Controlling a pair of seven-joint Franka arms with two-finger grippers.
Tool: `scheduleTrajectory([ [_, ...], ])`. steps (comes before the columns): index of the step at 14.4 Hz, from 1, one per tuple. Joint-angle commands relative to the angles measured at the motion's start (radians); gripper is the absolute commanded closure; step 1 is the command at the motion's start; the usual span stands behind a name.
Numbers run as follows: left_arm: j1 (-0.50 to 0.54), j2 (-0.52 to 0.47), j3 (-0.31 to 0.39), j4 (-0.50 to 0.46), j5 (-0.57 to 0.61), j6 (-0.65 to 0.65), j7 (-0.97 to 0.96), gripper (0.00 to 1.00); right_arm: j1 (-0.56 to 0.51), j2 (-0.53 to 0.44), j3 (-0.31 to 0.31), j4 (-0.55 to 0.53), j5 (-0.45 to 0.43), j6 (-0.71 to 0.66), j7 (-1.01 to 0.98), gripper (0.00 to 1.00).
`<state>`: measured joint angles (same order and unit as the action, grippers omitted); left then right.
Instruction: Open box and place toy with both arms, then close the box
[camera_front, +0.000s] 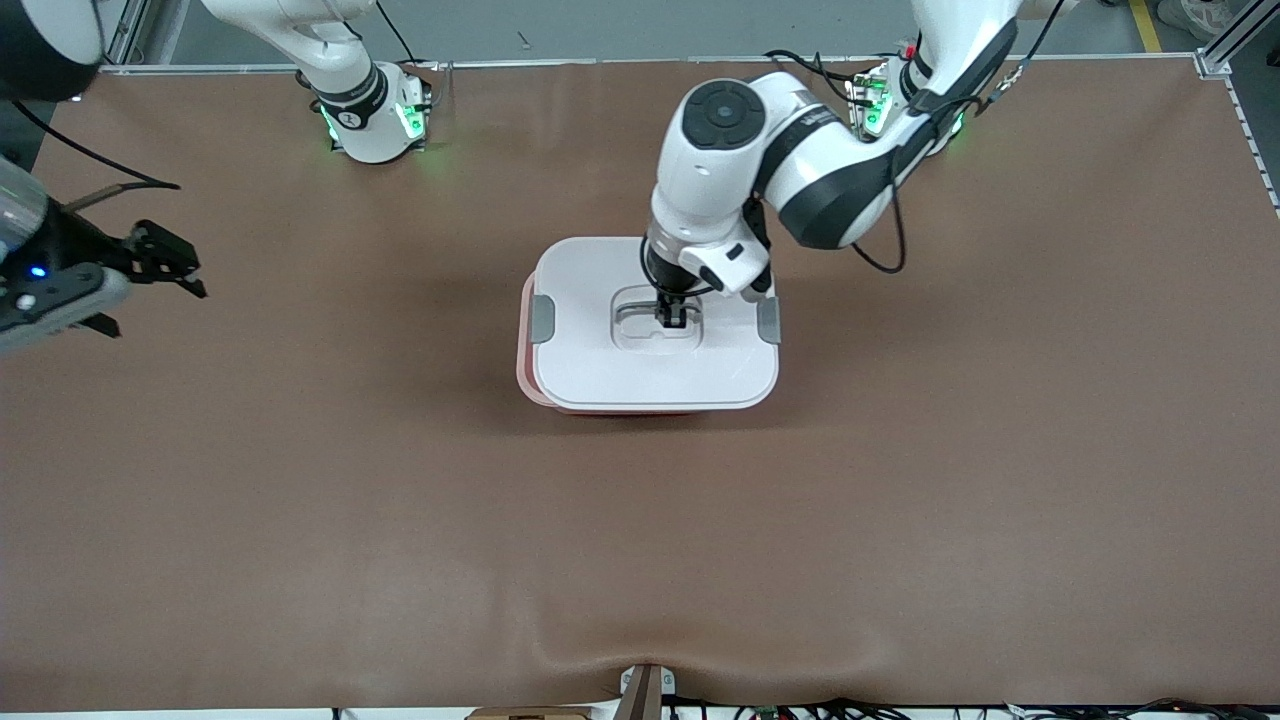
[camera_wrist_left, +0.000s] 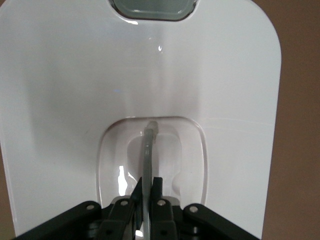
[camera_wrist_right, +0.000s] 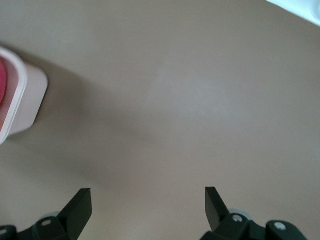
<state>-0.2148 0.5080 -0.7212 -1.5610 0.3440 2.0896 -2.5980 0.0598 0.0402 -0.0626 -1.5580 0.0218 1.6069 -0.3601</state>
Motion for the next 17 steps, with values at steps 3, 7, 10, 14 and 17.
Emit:
scheduleTrajectory([
  [3,-0.083,0.058,0.006,0.006,0.188,0.033,-0.175,1.0,-0.018,-0.042,-0.057,0.048,0.01,-0.166,0.32,0.0],
  [7,-0.116,0.073,0.008,0.006,0.26,0.033,-0.218,1.0,-0.018,-0.034,-0.063,0.087,0.003,-0.173,0.331,0.0],
  [10,-0.123,0.084,0.008,0.005,0.311,0.033,-0.249,1.0,-0.008,-0.036,-0.088,0.087,0.016,-0.173,0.322,0.0],
  [14,-0.13,0.106,0.008,0.004,0.348,0.033,-0.261,1.0,-0.006,-0.037,-0.088,0.082,0.02,-0.17,0.316,0.0],
  [17,-0.132,0.116,0.008,0.006,0.348,0.033,-0.263,1.0,-0.002,-0.037,-0.086,0.084,-0.003,-0.139,0.284,0.0],
])
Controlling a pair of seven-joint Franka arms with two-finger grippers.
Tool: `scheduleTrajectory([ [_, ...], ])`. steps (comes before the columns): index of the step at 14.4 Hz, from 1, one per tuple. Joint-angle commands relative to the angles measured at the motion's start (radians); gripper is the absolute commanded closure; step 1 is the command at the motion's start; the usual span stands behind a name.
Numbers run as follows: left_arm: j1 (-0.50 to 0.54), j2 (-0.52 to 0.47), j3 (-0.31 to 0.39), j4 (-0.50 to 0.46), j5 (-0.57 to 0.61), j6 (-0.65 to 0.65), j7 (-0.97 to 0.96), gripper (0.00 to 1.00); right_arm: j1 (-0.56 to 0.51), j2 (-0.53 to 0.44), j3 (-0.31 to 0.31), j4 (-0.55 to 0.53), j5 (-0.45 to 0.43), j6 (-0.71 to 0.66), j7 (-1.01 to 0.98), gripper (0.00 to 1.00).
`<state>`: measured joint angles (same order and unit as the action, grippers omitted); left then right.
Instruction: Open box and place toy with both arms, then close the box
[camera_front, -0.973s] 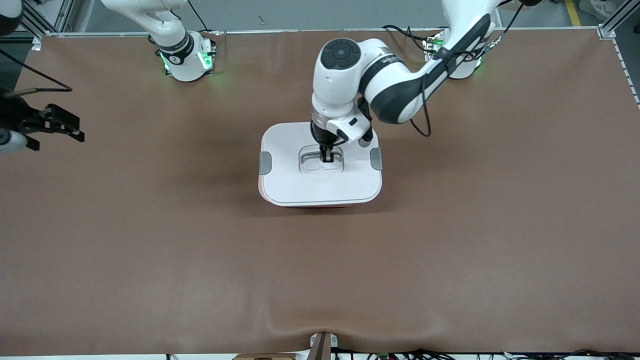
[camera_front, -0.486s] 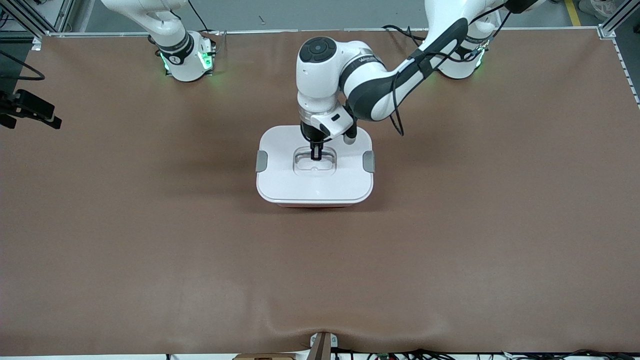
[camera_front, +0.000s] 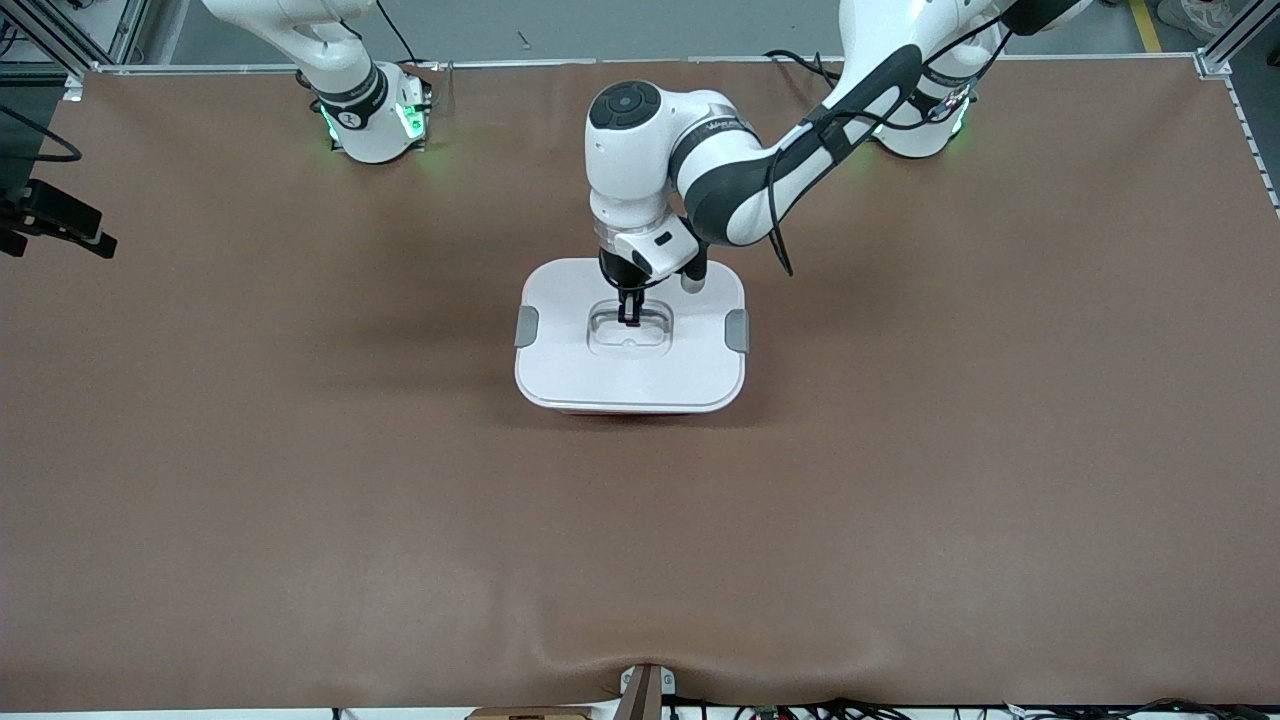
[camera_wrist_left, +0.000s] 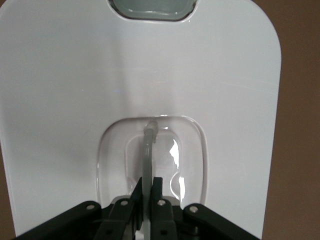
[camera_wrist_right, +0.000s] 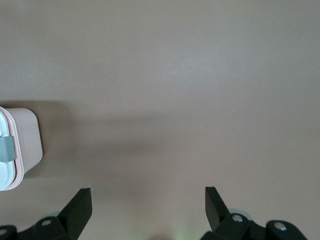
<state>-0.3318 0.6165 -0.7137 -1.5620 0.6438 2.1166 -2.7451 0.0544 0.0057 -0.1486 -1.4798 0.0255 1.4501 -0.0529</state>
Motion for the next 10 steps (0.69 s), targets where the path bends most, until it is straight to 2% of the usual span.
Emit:
scheduleTrajectory([
  [1,-0.013,0.009,0.002,0.005,0.048,0.006,-0.116,1.0,0.002,-0.003,0.0,0.004,-0.01,0.026,-0.047,0.0],
  [10,-0.02,0.012,0.0,0.002,0.034,0.006,-0.117,1.0,-0.002,-0.001,0.0,-0.008,-0.009,0.018,-0.044,0.0],
])
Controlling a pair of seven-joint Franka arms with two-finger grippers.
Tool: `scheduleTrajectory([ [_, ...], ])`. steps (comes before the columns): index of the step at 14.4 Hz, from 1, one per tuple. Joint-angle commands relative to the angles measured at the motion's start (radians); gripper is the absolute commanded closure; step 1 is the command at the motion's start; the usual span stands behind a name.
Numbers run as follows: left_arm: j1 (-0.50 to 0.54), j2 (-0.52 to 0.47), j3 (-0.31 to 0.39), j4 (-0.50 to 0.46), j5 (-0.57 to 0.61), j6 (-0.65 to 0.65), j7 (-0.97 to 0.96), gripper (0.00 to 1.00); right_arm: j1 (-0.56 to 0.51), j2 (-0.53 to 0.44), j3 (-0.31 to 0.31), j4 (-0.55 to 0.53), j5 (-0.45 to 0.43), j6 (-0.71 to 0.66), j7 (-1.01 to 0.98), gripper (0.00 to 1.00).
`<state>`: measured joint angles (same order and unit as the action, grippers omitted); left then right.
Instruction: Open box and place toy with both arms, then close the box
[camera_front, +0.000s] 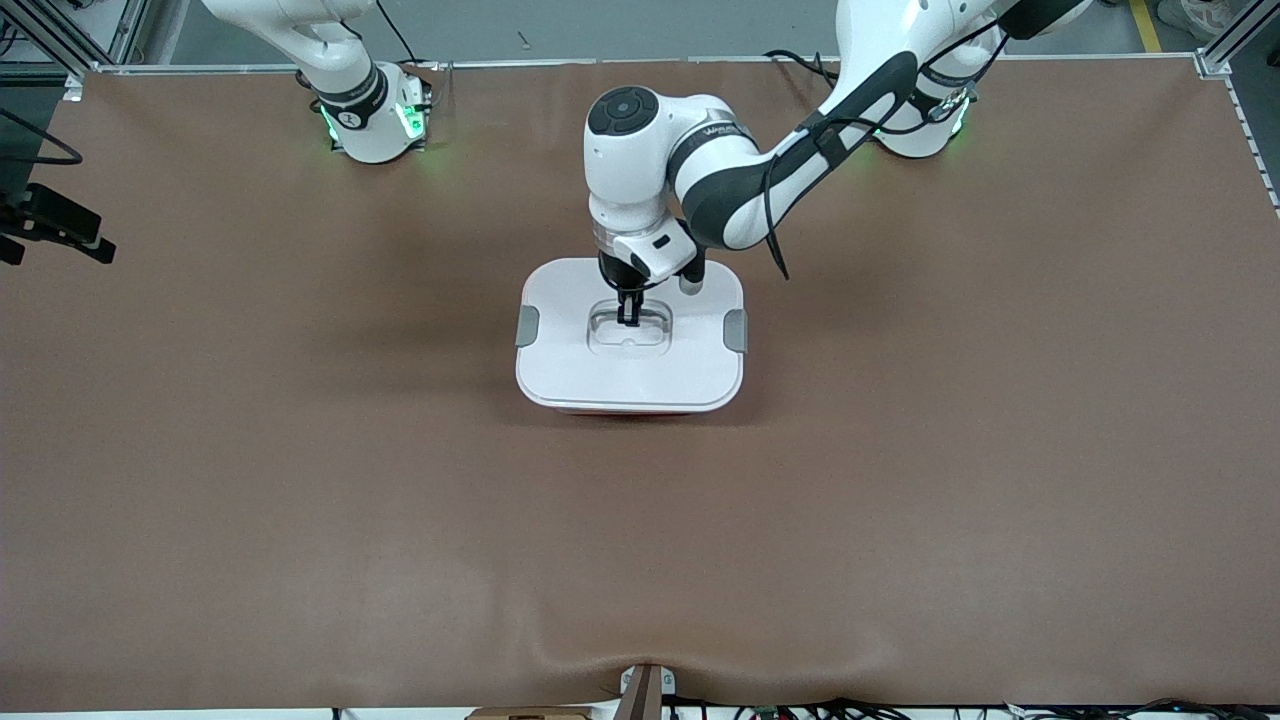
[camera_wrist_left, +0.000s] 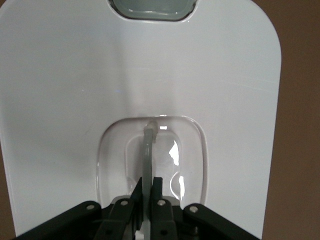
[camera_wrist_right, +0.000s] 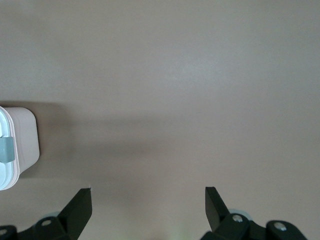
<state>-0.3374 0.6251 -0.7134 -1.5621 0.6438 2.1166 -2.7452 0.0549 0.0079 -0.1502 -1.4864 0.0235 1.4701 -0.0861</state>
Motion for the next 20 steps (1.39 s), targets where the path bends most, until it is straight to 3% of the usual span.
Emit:
scheduleTrajectory([
  [1,-0.014,0.01,0.0,0.004,0.034,0.006,-0.117,1.0,0.002,-0.003,0.003,0.0,-0.008,-0.002,-0.009,0.0],
  [20,-0.031,0.021,0.0,0.007,0.051,0.008,-0.205,1.0,0.006,-0.002,0.008,0.005,-0.008,0.001,-0.014,0.0],
])
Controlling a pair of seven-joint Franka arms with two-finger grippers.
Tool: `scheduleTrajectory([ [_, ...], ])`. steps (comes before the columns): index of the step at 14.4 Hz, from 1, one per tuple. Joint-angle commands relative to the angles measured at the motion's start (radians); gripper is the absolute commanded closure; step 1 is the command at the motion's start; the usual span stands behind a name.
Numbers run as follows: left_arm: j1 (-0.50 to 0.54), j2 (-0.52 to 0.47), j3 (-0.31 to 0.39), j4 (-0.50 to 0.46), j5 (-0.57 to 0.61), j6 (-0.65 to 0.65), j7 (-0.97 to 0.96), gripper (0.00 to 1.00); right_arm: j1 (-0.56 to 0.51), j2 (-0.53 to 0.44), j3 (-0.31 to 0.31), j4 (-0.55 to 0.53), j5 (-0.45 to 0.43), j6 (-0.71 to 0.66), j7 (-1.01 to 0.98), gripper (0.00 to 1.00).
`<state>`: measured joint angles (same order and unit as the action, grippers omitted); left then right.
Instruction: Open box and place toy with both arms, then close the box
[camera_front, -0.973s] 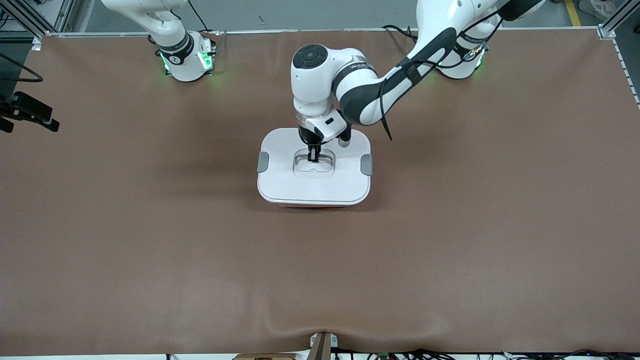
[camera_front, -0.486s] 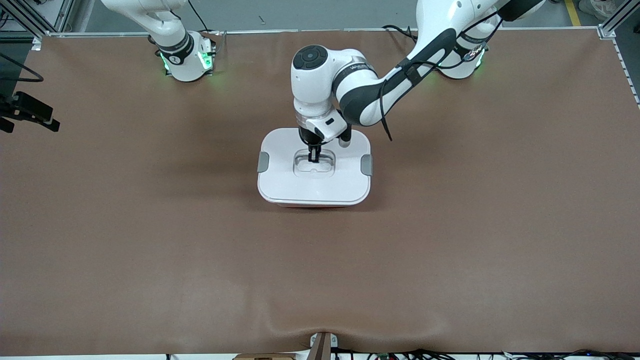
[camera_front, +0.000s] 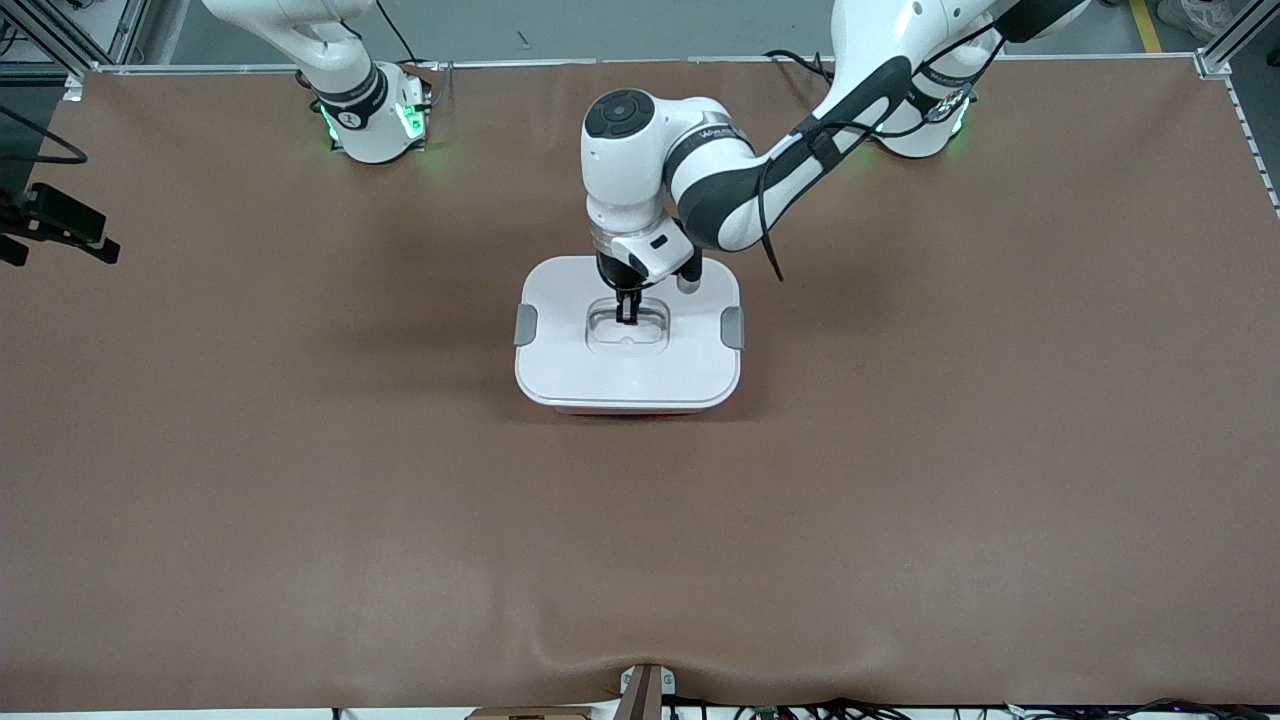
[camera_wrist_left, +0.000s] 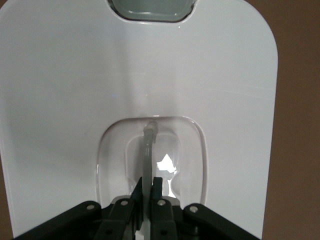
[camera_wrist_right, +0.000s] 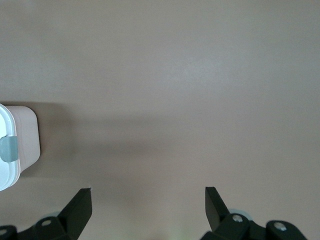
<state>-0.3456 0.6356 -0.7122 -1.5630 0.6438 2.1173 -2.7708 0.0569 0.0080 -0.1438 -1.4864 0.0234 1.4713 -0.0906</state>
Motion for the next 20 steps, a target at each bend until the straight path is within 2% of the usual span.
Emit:
scheduleTrajectory([
  [1,-0.023,0.012,-0.001,0.008,0.051,0.007,-0.179,1.0,0.003,-0.002,0.001,0.005,-0.008,0.001,-0.009,0.0],
  [20,-0.003,0.009,0.003,-0.071,0.092,0.007,-0.237,1.0,0.008,0.006,0.001,0.003,-0.008,-0.003,-0.006,0.0],
])
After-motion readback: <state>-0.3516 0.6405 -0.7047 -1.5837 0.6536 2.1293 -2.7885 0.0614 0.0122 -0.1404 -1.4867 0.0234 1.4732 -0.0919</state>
